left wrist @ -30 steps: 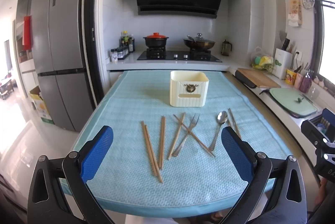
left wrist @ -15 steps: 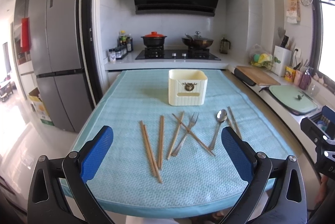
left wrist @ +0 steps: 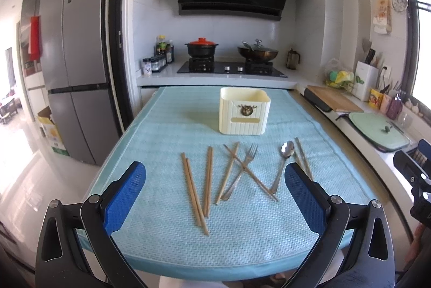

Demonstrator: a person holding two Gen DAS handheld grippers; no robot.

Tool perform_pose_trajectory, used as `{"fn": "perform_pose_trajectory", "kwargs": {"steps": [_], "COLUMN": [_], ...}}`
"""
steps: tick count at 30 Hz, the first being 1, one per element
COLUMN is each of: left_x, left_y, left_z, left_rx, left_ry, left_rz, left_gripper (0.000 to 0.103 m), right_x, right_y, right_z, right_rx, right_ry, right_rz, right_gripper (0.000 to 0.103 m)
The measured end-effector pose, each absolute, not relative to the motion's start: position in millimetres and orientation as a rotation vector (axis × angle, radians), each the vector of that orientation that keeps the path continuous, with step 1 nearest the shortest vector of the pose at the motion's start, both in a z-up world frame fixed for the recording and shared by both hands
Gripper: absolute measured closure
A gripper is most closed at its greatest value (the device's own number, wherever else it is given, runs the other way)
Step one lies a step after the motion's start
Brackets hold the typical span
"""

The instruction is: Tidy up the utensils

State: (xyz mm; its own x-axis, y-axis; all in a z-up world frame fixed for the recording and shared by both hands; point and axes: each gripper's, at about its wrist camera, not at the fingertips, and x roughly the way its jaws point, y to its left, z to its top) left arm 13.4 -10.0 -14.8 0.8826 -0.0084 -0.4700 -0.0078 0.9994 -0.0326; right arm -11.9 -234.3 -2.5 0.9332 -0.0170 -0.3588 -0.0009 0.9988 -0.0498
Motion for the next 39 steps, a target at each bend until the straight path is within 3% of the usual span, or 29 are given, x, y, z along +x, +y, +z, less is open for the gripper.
{"fn": "perform_pose_trajectory", "kwargs": {"steps": [16,25,33,39], "left_x": [33,61,111,154], "left_y": [-16,16,50,72], "left_z": [-30,-44,-84,-128], "left_rx": [-0.057,-0.107,-0.099,-0.113], "left_ry": [0.596,0.614,0.725,0.815], "left_rz": [-0.14,-0.112,0.014,0.097], "left_gripper": [0.0,0.0,0.0,0.0], "right_x": [1,32,70,83], "right_y": [-247,-245,-257,-258], "right_z": [-6,-30,-56,-72], "right_rx": [-0.02,-0.038,0.03,-0.036], "right_ry": [0.338,0.416,0.571,0.582], "right_rz": [0.012,0.083,0.142,0.082], "right_gripper": [0.0,0.0,0.0,0.0]}}
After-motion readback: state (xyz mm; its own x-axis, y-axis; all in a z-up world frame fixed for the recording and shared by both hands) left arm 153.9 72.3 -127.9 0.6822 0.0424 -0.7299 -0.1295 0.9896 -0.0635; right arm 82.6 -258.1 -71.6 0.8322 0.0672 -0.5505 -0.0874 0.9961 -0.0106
